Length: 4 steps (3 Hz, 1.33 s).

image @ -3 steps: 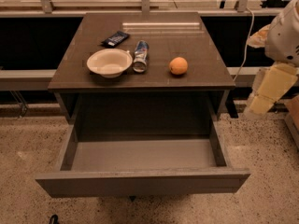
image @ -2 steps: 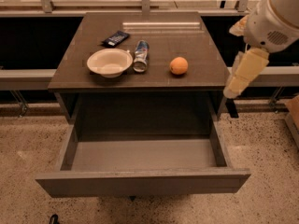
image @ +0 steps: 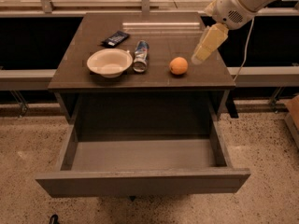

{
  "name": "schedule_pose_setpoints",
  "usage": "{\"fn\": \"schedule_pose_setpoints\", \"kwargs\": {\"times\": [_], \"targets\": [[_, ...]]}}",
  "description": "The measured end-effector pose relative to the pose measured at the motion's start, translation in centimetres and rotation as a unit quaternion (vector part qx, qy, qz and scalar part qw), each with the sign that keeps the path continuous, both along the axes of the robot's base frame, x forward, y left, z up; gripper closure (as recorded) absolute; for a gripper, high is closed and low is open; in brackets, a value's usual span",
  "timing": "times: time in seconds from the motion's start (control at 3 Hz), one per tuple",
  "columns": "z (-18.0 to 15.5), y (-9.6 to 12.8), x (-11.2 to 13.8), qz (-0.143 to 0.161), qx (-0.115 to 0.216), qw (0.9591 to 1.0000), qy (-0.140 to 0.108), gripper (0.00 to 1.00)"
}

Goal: Place orange into top drawer

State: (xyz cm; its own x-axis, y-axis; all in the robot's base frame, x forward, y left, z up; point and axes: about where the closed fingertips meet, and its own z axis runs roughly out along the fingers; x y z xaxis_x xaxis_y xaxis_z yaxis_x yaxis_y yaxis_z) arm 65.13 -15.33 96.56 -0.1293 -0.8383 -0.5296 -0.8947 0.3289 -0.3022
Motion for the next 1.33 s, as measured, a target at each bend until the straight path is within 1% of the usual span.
{"fn": "schedule_pose_setpoints", "kwargs": {"times": [0.33, 0.67, 1.0, 1.33], "targets": [[-0.2, 0.1, 0.0, 0.002, 0.003, 1.0, 0.004, 0.0], [-1.5, 0.8, 0.4, 0.018, 0.024, 0.9991, 0.03, 0.0], [-5.8, 2.1, 1.5, 0.03, 0.075, 0.9951, 0.058, 0.0], [-8.3, 2.9, 2.3, 0.028, 0.107, 0.9926, 0.051, 0.0]]}}
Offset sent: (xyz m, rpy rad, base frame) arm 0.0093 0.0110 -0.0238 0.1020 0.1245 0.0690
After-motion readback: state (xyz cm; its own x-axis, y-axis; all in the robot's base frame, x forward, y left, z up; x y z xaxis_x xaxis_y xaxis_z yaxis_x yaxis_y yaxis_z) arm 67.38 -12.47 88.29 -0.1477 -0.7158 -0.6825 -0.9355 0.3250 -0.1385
